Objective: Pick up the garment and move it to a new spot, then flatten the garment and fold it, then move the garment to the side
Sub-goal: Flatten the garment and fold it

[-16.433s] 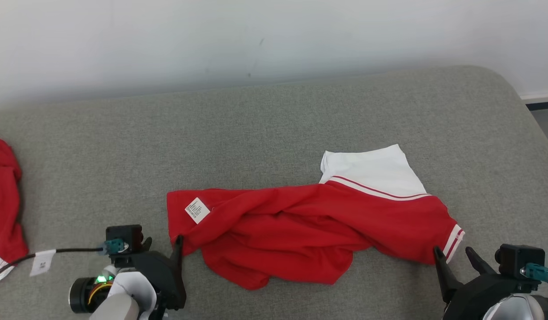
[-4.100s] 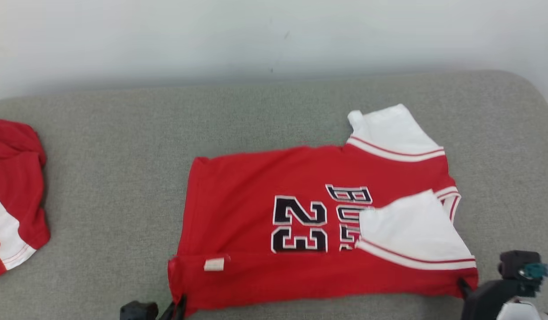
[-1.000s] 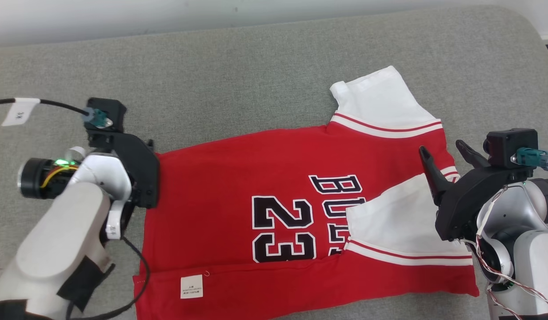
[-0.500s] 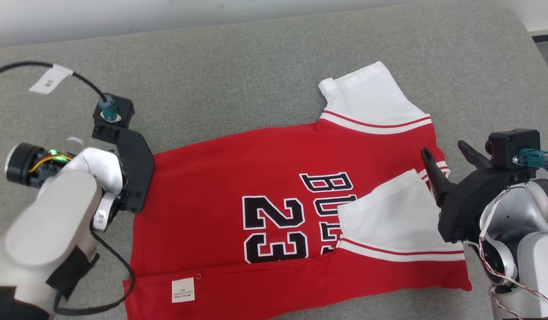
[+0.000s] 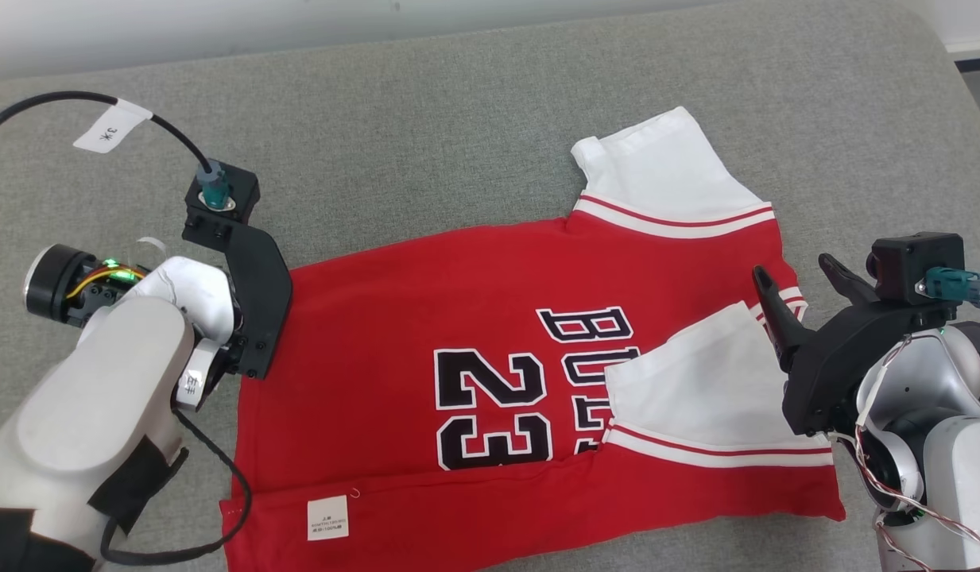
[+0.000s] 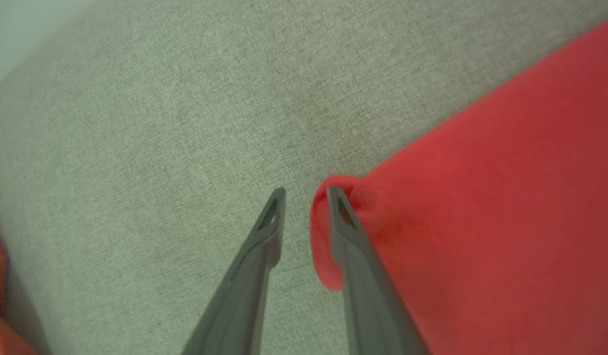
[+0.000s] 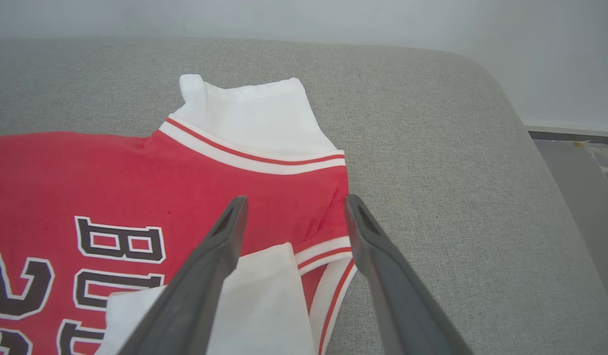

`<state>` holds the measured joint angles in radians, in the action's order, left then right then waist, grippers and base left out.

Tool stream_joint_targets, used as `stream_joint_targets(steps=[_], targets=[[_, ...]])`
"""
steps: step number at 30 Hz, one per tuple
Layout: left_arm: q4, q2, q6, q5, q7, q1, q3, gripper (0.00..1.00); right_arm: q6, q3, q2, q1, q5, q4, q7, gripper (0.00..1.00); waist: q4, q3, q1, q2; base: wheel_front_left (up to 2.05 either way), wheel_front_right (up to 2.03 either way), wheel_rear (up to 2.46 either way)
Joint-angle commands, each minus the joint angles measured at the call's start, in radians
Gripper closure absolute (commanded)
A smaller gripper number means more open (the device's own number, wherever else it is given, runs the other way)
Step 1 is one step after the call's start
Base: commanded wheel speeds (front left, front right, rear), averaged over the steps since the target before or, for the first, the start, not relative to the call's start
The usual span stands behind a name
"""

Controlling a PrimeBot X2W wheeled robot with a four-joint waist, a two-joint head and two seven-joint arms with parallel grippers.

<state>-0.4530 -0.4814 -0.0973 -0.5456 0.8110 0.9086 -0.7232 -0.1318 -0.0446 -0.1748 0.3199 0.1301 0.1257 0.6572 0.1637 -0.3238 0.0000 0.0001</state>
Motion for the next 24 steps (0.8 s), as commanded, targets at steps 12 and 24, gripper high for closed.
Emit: stream_joint_targets(steps=[12,24], targets=[[-0.002,0.001,0.003,-0.015,-0.007,-0.013,-0.009,0.63,0.002,0.007,0.008,-0.002,0.001,-0.001,-0.002,0.0,0.007,-0.008,0.0,-0.0001,0.0,0.0,0.0],[-0.017,-0.001,0.002,-0.043,-0.027,-0.011,0.002,1.0,0.002,0.013,-0.007,0.032,0.001,0.005,0.01,0.0,0.012,-0.031,0.0,-0.0001,0.0,0.0,0.0]])
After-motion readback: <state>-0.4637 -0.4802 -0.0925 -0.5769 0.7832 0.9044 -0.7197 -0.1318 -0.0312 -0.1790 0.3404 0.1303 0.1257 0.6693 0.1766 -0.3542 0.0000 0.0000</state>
